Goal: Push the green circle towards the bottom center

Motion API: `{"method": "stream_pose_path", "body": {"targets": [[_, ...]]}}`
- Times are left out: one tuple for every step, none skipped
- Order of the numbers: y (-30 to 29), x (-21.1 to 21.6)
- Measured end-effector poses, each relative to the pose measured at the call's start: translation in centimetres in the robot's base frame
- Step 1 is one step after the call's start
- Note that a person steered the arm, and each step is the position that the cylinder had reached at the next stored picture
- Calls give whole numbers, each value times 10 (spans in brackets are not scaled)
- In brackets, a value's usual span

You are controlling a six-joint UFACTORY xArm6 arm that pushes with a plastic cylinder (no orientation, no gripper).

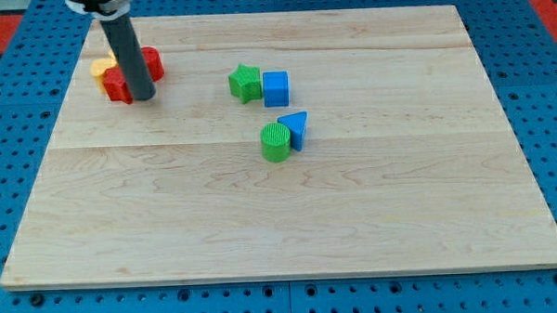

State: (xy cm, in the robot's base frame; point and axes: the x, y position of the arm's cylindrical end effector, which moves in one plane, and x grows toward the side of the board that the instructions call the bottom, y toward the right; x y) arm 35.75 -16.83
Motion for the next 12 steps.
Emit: {"method": "stream_pose_path", "body": {"targets": [[14, 40], [24, 39], [82, 39], [139, 43], [140, 75], [193, 81], [212, 90], [208, 133], [203, 143], [194, 163], [157, 167], [115, 180]]}}
